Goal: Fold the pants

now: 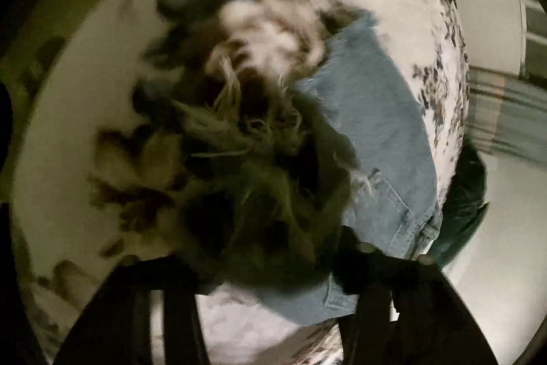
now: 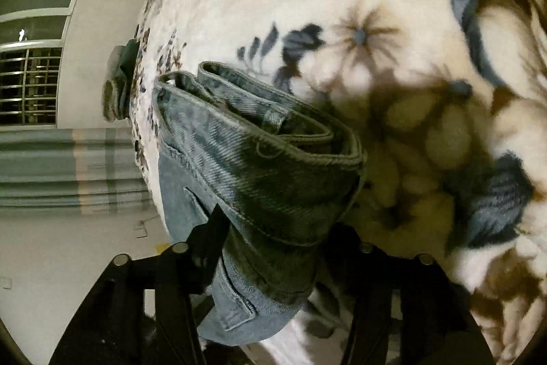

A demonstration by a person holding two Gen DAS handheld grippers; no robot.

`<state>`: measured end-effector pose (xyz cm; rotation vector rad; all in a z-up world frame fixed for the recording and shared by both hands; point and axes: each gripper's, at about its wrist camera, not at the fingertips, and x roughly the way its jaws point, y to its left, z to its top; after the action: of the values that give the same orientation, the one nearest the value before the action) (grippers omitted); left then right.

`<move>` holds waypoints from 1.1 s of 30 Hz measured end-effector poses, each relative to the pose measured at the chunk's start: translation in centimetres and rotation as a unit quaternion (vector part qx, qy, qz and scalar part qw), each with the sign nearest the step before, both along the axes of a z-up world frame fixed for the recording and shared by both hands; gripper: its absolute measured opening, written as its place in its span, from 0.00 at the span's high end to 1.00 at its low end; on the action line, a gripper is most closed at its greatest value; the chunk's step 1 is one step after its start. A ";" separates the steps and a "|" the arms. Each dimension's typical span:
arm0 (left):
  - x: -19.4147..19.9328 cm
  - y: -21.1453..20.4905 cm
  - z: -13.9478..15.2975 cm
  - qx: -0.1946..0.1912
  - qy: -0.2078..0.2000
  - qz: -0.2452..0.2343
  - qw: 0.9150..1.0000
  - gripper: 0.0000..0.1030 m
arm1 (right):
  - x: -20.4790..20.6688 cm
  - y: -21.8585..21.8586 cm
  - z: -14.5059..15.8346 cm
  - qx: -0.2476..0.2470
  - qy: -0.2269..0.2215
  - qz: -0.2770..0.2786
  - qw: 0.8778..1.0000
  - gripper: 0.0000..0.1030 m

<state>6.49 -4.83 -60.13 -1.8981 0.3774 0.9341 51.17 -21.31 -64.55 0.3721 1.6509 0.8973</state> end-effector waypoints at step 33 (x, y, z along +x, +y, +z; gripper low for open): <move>28.8 16.5 24.6 0.225 -0.079 -0.346 0.908 0.76 | 10.1 -5.7 24.5 0.044 -0.094 -0.310 0.945 0.84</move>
<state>35.33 11.68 -35.50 -1.2555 0.6231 0.3407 61.28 -26.97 -40.03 0.7895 1.2063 0.5076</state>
